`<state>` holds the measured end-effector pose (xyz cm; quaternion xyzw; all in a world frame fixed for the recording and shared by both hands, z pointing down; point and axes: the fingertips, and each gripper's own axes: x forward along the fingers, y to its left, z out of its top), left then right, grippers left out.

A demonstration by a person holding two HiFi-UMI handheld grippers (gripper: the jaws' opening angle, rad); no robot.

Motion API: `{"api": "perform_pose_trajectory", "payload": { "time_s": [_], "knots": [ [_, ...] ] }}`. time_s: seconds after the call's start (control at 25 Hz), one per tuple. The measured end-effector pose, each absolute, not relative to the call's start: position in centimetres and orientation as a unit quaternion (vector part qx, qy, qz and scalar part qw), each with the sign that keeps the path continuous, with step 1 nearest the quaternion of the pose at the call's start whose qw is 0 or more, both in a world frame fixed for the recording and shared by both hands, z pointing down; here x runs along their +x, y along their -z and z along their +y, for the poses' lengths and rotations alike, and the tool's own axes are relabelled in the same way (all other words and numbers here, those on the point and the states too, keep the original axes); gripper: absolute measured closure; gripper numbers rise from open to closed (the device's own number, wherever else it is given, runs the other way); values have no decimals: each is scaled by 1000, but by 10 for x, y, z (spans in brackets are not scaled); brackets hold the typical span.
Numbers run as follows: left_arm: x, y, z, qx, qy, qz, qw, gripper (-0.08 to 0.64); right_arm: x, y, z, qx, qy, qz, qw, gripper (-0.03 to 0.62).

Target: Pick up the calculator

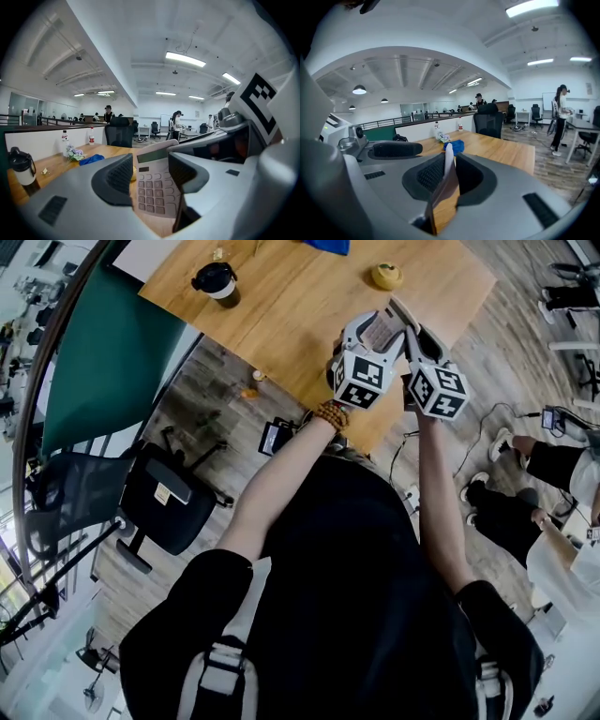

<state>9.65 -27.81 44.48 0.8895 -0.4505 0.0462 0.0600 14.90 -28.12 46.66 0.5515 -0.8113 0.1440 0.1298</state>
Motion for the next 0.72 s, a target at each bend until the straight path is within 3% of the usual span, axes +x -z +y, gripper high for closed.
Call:
{"api": "perform_pose_trajectory", "payload": {
  "time_s": [0.72],
  "knots": [
    [117,-416,-201,871,28,-491,12,357,173,-438,-206,539,-59,-833,105,515]
  ]
}}
